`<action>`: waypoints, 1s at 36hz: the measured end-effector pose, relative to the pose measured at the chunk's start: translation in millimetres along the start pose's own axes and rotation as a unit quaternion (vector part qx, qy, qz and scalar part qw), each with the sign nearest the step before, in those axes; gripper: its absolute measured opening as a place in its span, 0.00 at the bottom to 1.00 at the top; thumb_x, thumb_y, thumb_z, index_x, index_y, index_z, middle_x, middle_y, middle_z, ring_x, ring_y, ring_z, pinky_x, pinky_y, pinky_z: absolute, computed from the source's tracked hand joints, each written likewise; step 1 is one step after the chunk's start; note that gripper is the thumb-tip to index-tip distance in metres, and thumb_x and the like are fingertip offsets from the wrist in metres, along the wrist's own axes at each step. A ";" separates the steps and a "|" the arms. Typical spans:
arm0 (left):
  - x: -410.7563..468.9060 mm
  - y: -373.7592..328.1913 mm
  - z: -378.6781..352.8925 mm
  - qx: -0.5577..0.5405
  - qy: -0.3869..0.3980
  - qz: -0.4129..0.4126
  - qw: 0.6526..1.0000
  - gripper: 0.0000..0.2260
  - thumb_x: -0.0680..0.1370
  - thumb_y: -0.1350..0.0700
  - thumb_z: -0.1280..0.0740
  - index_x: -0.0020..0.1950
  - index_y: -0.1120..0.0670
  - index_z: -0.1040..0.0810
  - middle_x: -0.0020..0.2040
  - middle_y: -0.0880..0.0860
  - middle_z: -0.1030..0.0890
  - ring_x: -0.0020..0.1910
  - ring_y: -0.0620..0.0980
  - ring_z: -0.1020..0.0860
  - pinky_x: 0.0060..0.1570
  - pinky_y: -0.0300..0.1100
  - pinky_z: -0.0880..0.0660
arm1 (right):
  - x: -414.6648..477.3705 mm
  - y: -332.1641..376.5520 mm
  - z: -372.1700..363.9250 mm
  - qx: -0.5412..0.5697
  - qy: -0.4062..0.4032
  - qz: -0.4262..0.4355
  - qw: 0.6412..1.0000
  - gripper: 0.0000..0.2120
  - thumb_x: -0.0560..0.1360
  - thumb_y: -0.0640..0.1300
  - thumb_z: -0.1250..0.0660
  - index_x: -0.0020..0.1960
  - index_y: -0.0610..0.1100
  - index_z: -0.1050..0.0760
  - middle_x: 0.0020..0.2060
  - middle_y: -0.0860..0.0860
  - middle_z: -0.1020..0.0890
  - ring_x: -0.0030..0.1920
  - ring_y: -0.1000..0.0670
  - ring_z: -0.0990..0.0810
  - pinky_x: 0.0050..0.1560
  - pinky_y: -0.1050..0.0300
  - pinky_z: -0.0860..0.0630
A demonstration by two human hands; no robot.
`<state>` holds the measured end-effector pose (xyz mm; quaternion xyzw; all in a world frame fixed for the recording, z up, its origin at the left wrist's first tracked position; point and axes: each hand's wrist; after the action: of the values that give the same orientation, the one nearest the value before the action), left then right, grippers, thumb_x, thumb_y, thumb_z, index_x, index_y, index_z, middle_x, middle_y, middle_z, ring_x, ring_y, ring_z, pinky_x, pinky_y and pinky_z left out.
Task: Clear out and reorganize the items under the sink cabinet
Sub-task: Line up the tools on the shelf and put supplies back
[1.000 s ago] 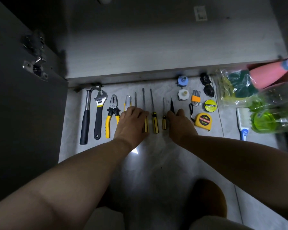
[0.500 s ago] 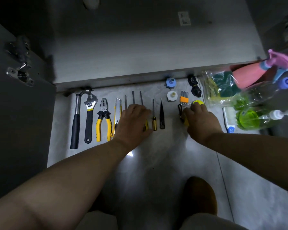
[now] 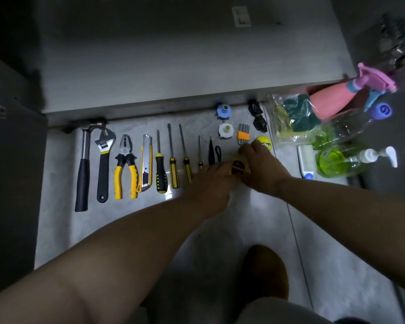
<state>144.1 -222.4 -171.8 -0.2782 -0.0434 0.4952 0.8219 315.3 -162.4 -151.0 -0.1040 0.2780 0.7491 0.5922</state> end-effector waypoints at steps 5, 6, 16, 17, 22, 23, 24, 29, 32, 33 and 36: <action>6.8 -1.4 -6.3 0.070 0.000 -0.005 0.998 0.31 0.77 0.58 0.35 0.80 0.54 0.36 0.79 0.57 0.37 0.74 0.59 0.35 0.73 0.53 0.38 | 18.7 -17.0 18.6 -0.040 -0.056 -0.013 0.998 0.23 0.71 0.38 0.30 0.65 0.40 0.29 0.62 0.41 0.31 0.61 0.39 0.28 0.53 0.46 0.23; 7.5 -1.1 -6.6 0.078 -0.002 -0.006 0.997 0.31 0.76 0.58 0.34 0.79 0.55 0.35 0.78 0.57 0.36 0.73 0.59 0.34 0.72 0.53 0.37 | 23.6 -17.8 20.6 -0.038 -0.059 -0.012 0.997 0.23 0.72 0.38 0.30 0.65 0.40 0.29 0.62 0.41 0.31 0.62 0.39 0.29 0.55 0.47 0.23; 8.5 2.5 -11.1 0.135 0.000 0.013 0.991 0.33 0.75 0.54 0.32 0.80 0.53 0.37 0.79 0.55 0.38 0.77 0.61 0.41 0.74 0.57 0.43 | 63.5 -7.7 21.7 -0.112 -0.049 -0.005 0.992 0.27 0.78 0.44 0.32 0.74 0.41 0.35 0.67 0.41 0.27 0.67 0.39 0.29 0.65 0.45 0.28; 8.8 2.7 -11.2 0.137 0.002 0.016 0.990 0.34 0.76 0.54 0.32 0.81 0.52 0.38 0.80 0.55 0.39 0.78 0.61 0.42 0.74 0.57 0.44 | 65.1 -6.5 20.6 -0.117 -0.052 -0.002 0.992 0.27 0.78 0.44 0.32 0.74 0.41 0.35 0.67 0.40 0.26 0.67 0.39 0.29 0.65 0.46 0.29; 10.0 1.6 -8.6 0.125 0.009 0.030 0.992 0.32 0.77 0.54 0.33 0.81 0.51 0.39 0.80 0.54 0.41 0.79 0.61 0.44 0.76 0.56 0.45 | 69.0 -2.2 22.9 -0.132 -0.070 0.006 0.989 0.24 0.76 0.43 0.29 0.69 0.40 0.31 0.63 0.41 0.25 0.64 0.39 0.28 0.63 0.47 0.28; 10.6 1.3 -8.1 0.124 0.010 0.032 0.992 0.32 0.77 0.54 0.33 0.81 0.51 0.39 0.81 0.54 0.42 0.79 0.61 0.45 0.76 0.56 0.45 | 69.2 -1.2 24.3 -0.133 -0.067 0.004 0.989 0.24 0.75 0.43 0.29 0.68 0.41 0.31 0.63 0.41 0.25 0.64 0.39 0.28 0.63 0.47 0.28; 11.1 1.2 -7.8 0.121 0.010 0.034 0.992 0.32 0.77 0.54 0.33 0.81 0.51 0.39 0.81 0.54 0.42 0.79 0.61 0.45 0.76 0.56 0.44 | 69.3 0.3 25.5 -0.137 -0.064 0.000 0.989 0.25 0.74 0.43 0.28 0.68 0.41 0.31 0.63 0.40 0.26 0.64 0.39 0.29 0.63 0.47 0.28; 14.1 -0.1 -8.2 0.106 0.020 0.045 0.993 0.33 0.77 0.54 0.33 0.81 0.50 0.40 0.81 0.53 0.42 0.79 0.61 0.46 0.76 0.56 0.44 | 58.2 4.9 32.1 -0.154 -0.091 -0.057 0.982 0.33 0.71 0.50 0.25 0.70 0.41 0.34 0.66 0.38 0.31 0.66 0.38 0.31 0.64 0.44 0.27; 14.4 0.7 -9.1 0.101 0.027 0.045 0.994 0.33 0.76 0.54 0.33 0.80 0.51 0.39 0.81 0.53 0.42 0.79 0.61 0.47 0.76 0.56 0.45 | 45.2 0.1 38.4 -0.091 -0.124 -0.089 0.984 0.34 0.69 0.54 0.25 0.68 0.40 0.31 0.67 0.38 0.33 0.66 0.37 0.31 0.65 0.44 0.27; 14.5 1.1 -9.3 0.102 0.029 0.044 0.993 0.33 0.76 0.54 0.33 0.80 0.50 0.39 0.81 0.53 0.42 0.80 0.62 0.47 0.76 0.56 0.45 | 39.6 -3.0 39.1 -0.060 -0.135 -0.099 0.984 0.34 0.69 0.54 0.25 0.68 0.40 0.31 0.66 0.39 0.33 0.65 0.37 0.30 0.65 0.46 0.27; 14.9 2.8 -9.3 0.101 0.036 0.045 0.993 0.34 0.76 0.54 0.33 0.81 0.49 0.39 0.81 0.53 0.43 0.80 0.63 0.48 0.76 0.57 0.48 | 20.8 -13.4 33.6 0.016 -0.130 -0.152 0.980 0.36 0.69 0.55 0.24 0.68 0.37 0.32 0.68 0.38 0.35 0.61 0.36 0.25 0.61 0.49 0.27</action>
<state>152.7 -212.8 -184.0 -0.2133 0.0483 0.5231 0.8237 328.1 -125.1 -137.3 -0.0370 0.1910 0.6534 0.7315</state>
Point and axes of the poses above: each hand's wrist, its own x-axis towards the middle knuckle, its own z-axis out of the back of the hand, y = z × x
